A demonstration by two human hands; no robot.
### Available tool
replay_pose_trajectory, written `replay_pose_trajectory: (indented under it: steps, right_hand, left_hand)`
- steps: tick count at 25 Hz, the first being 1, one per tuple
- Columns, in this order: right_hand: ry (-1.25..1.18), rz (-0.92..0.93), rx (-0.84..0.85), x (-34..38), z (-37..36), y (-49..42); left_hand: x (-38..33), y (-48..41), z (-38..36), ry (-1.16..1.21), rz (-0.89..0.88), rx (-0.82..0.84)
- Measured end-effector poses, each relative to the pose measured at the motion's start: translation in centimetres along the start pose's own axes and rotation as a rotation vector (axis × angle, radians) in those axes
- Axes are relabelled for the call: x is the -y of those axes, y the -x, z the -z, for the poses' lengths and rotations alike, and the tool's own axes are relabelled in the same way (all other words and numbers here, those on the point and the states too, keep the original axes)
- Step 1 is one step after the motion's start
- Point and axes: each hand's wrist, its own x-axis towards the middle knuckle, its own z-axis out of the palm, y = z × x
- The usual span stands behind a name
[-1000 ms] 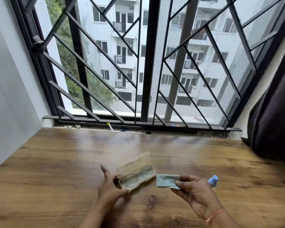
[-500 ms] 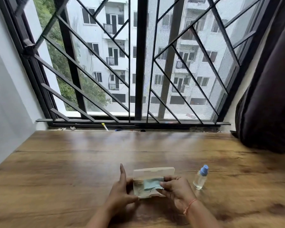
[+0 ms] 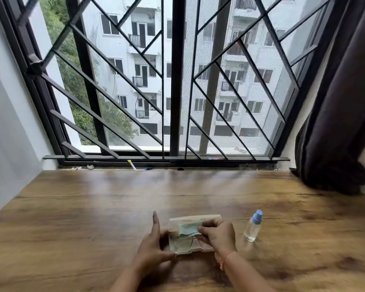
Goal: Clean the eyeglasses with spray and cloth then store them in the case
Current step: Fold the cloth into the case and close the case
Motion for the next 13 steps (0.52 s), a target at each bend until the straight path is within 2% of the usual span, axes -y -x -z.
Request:
replay_pose_trajectory:
  steps: [8, 13]
  right_hand:
    - [0.442, 0.289, -0.158, -1.0, 0.3, -0.6]
    - [0.492, 0.350, -0.175, -1.1, 0.4, -0.7]
  left_hand:
    - [0.0, 0.1, 0.0, 0.035, -0.001, 0.005]
    - [-0.1, 0.2, 0.0, 0.073, -0.014, 0.007]
